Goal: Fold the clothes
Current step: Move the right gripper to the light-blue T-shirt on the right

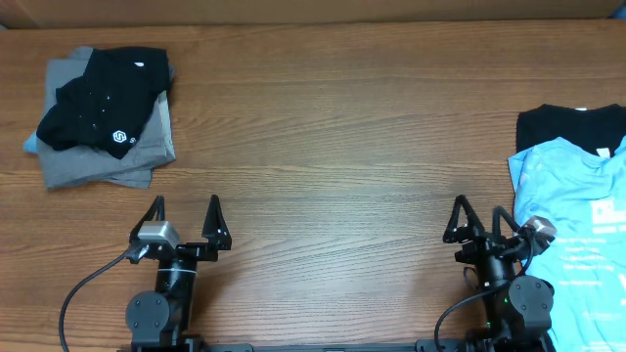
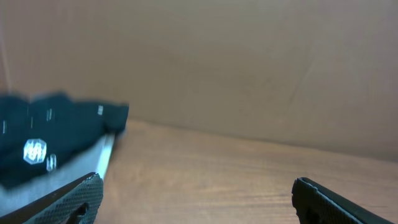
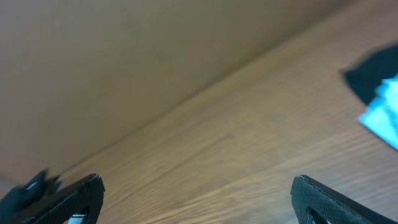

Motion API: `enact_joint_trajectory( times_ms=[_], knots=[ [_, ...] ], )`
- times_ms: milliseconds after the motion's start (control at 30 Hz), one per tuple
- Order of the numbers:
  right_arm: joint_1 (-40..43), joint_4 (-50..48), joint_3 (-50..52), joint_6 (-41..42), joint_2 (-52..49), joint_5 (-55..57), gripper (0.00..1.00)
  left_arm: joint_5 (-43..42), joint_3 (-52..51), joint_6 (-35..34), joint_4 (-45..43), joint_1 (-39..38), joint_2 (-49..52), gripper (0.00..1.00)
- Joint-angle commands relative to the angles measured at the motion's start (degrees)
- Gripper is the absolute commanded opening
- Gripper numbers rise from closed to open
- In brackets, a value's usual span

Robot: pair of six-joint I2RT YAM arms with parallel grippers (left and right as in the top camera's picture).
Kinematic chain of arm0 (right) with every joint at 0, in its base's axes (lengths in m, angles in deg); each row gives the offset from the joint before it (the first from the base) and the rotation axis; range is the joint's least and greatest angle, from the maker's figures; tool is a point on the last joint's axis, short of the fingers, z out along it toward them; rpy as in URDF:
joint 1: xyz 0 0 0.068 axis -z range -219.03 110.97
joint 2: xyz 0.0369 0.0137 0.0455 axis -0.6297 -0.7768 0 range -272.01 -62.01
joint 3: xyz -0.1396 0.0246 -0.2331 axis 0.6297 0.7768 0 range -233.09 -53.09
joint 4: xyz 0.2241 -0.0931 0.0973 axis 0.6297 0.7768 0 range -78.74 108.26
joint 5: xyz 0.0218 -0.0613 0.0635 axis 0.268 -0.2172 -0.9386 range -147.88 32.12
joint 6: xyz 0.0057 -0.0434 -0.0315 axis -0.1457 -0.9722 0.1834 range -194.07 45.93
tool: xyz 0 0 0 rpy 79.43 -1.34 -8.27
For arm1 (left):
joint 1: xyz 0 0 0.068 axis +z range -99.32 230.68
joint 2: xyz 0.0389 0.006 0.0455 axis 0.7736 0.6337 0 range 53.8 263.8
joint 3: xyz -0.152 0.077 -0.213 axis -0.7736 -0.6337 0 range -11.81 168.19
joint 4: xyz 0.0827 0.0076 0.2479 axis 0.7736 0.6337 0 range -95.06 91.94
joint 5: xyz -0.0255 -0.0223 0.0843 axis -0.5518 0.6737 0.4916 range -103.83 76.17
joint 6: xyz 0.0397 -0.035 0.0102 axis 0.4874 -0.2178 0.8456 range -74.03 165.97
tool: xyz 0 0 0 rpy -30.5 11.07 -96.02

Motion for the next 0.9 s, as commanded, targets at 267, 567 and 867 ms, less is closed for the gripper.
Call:
enact_joint_trajectory(
  times_ms=[267, 567, 867],
  knots=[
    [0.26, 2.19, -12.76, -5.86, -5.46, -12.28, 1.00, -1.97, 23.52, 7.91, 16.61, 0.17, 12.24, 1.00],
    [0.26, 25.99, -36.28, -9.11, -32.09, -12.70, 1.00, -4.72, 53.11, 7.45, 40.57, 0.15, 38.73, 1.00],
    [0.26, 44.76, -60.06, -10.97, -59.82, -12.85, 1.00, -10.14, 73.64, 7.52, 60.96, 0.11, 57.96, 1.00]
  ],
)
